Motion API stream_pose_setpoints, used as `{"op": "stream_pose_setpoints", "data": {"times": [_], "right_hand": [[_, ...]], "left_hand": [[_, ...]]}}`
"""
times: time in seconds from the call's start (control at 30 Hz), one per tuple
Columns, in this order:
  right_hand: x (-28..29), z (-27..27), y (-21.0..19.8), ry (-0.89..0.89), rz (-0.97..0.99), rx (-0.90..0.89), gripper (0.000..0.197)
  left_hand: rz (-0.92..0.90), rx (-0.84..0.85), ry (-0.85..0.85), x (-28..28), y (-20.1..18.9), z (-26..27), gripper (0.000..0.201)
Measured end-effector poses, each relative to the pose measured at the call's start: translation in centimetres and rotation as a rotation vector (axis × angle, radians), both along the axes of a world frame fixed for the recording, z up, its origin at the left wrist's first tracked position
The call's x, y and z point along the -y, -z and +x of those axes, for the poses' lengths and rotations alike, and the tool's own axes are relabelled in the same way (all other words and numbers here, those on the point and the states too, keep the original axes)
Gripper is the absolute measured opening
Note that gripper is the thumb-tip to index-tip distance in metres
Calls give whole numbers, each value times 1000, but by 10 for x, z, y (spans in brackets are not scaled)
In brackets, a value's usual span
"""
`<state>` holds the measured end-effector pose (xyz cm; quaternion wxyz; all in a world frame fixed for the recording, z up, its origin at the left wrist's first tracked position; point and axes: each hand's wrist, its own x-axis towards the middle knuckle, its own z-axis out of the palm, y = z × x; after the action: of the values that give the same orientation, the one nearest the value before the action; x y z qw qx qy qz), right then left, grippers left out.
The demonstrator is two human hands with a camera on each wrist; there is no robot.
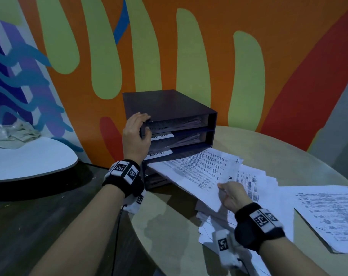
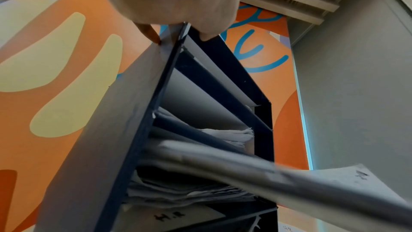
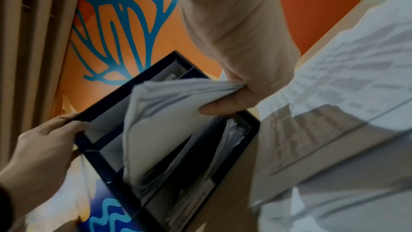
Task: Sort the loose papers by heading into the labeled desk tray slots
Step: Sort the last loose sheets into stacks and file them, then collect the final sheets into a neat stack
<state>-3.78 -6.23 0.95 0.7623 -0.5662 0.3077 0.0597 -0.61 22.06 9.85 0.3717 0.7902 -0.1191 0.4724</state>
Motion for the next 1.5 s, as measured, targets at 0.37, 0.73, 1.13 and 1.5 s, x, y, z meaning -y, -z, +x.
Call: {"op": "stream_pose_setpoints", "data": {"times": [0.37,0.73,1.13,1.5], "right_hand": [[-102,33,-24,-206,-38,3,17],[-144,66,-44,-178,275,128,40],[-149,78,-35,-252,44,-25,32],[35,5,-29,-217,-618,143,18]], "left_hand": [[-11,23,15,-2,5,6,31],[-15,53,10,-1,8,12,30],[-4,39,-6,0,8,10,31],[108,166,-239,54,-3,-9,19]]}}
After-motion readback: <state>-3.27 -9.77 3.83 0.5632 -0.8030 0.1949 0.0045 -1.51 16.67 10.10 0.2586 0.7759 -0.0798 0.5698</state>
